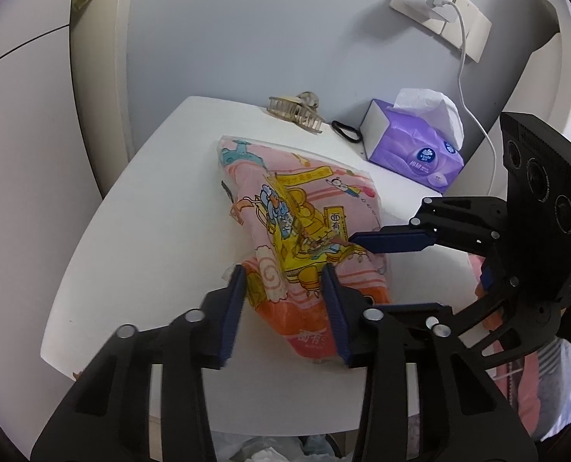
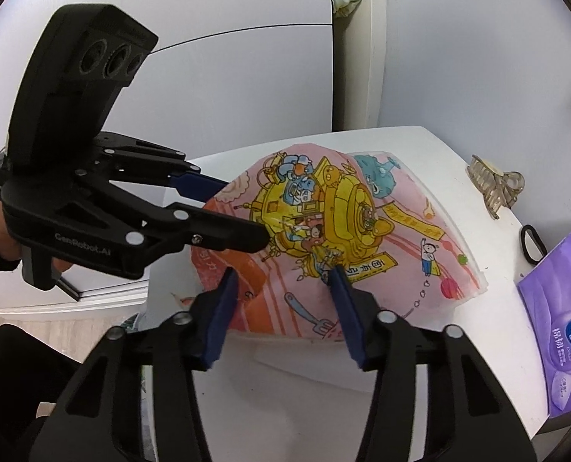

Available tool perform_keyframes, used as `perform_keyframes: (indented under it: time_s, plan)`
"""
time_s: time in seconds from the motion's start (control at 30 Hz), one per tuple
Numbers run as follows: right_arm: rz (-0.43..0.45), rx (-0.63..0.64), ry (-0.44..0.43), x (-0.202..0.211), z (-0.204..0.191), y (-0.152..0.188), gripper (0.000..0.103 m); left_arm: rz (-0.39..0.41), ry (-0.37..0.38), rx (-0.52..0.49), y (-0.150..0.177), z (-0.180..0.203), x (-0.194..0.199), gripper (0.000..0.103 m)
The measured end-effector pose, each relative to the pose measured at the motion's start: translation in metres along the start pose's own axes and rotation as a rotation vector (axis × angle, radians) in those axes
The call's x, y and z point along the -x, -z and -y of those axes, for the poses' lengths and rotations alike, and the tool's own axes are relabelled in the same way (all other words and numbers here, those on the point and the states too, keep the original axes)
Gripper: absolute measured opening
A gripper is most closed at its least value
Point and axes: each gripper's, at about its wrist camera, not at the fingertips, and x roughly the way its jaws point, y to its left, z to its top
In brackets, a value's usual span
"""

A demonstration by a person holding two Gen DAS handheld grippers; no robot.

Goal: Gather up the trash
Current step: 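Close the right gripper on the pink cartoon plastic bag and lift it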

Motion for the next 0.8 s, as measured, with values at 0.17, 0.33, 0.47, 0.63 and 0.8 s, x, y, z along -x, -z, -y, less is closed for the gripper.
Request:
perform_keyframes:
  time_s: [0.17, 0.33, 0.47, 0.63, 0.8]
  plan:
    - [-0.001, 0.012, 0.035, 0.0, -0.004, 0.002, 0.037, 0.019, 0.002, -0.007, 0.0, 0.007, 0.001, 0.022]
    - [0.017, 0.021, 0.063, 0.005, -0.008, 0.003, 0.024, 0.04, 0.004, -0.005, -0.001, 0.011, 0.007, 0.016]
    - [0.026, 0.023, 0.064, 0.01, -0.008, 0.002, 0.016, 0.051, 0.004, 0.002, -0.003, 0.013, 0.012, 0.014]
    - [0.032, 0.02, 0.062, 0.015, -0.009, 0.0, 0.013, 0.063, 0.002, 0.001, -0.002, 0.016, 0.018, 0.013]
    - [0.046, 0.023, 0.057, 0.025, -0.014, -0.001, 0.011, 0.073, 0.001, 0.006, -0.001, 0.02, 0.028, 0.013]
